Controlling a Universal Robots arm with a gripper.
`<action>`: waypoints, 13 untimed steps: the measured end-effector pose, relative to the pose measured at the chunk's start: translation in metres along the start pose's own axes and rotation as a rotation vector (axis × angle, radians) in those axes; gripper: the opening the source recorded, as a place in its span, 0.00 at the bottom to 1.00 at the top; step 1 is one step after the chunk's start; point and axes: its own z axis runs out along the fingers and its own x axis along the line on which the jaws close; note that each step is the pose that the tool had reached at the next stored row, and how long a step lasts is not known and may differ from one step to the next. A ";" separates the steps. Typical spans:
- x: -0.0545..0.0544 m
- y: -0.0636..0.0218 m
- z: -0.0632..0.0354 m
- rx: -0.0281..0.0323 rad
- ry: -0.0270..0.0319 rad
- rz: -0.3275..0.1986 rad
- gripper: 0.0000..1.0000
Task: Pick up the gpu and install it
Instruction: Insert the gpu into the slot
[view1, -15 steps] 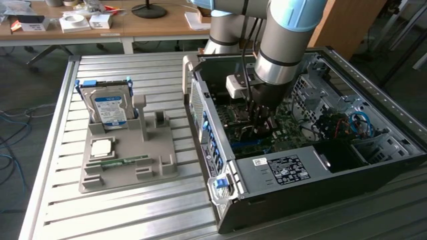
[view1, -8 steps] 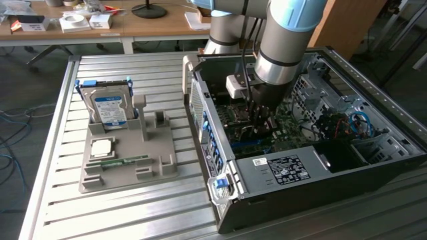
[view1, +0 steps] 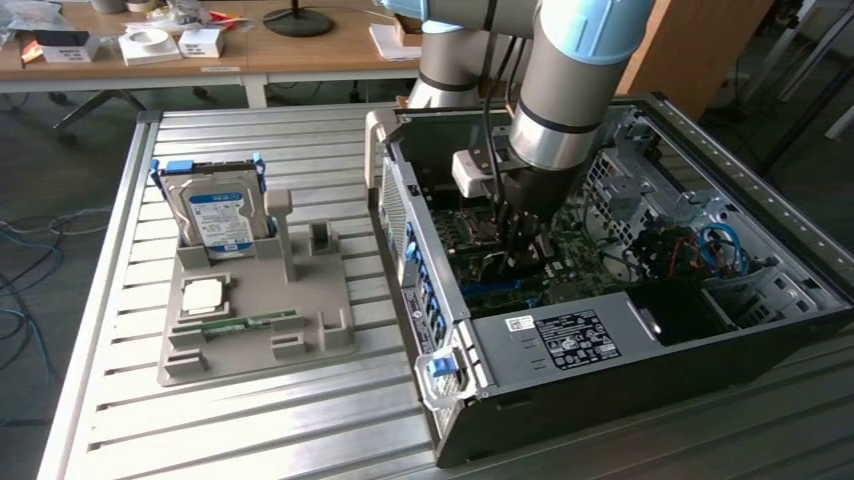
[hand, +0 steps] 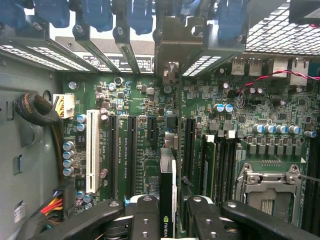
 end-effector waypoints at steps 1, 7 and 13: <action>0.000 0.0000 -0.0001 -0.0001 0.0001 0.001 0.26; 0.001 0.0000 -0.0001 0.0002 0.0004 0.011 0.26; 0.001 0.0000 0.0000 0.0004 0.0003 0.014 0.26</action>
